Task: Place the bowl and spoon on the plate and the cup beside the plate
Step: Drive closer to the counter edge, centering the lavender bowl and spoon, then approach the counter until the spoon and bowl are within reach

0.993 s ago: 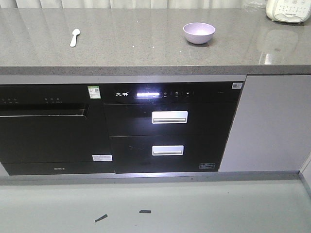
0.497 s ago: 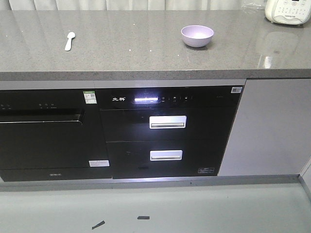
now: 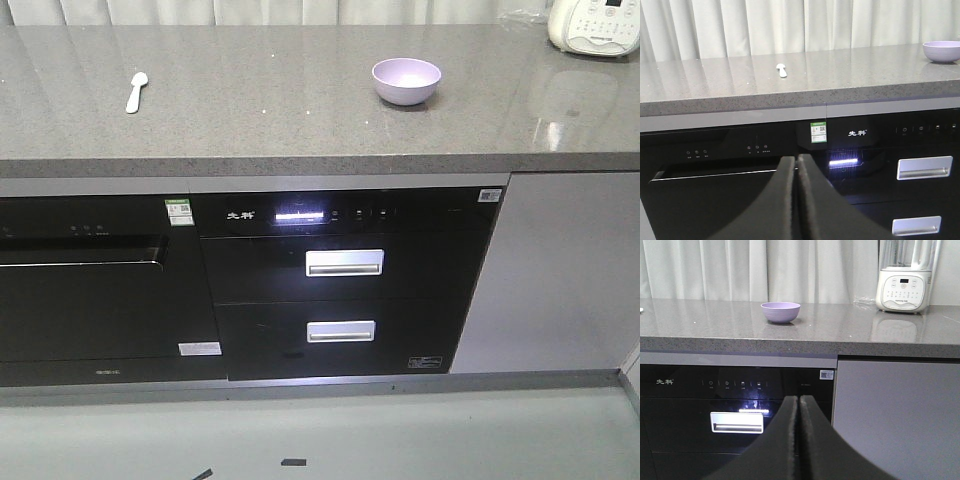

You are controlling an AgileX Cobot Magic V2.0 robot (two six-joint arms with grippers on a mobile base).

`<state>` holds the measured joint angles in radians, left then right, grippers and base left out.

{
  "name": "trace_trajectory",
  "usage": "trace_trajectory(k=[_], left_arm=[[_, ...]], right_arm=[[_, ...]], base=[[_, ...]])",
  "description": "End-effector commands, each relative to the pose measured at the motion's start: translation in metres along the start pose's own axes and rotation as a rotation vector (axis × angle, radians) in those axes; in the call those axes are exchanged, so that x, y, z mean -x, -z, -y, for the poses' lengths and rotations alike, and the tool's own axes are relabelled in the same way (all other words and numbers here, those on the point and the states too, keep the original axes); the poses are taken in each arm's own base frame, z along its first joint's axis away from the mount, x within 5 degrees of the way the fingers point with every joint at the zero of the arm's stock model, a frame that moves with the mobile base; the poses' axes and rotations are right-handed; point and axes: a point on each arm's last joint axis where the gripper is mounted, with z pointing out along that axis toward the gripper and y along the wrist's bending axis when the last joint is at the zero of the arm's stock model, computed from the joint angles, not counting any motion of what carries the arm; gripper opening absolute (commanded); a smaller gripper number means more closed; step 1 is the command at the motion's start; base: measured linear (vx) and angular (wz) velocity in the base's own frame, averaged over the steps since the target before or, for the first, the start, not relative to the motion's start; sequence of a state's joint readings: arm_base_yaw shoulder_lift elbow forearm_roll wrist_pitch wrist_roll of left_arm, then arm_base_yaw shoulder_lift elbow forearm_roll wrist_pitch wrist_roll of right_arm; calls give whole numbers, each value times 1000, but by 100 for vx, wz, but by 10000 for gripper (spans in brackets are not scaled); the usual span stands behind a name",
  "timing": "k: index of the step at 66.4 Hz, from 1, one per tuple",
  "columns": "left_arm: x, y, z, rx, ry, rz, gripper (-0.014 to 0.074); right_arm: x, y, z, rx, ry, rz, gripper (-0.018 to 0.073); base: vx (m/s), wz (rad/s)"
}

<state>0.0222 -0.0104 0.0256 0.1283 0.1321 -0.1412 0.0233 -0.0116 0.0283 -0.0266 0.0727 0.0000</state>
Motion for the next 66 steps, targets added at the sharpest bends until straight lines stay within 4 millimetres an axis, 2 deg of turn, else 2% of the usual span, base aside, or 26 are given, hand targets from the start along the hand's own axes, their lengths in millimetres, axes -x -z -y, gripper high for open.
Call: trace_trajectory(k=[1,66], left_arm=[[9,1,1,-9,13,79,-6],[9,1,1,-9,13,79,-6]], right_arm=[[6,1,0,1,4,80,-3],[6,1,0,1,4,80,-3]], base=[[8,1],[8,1]])
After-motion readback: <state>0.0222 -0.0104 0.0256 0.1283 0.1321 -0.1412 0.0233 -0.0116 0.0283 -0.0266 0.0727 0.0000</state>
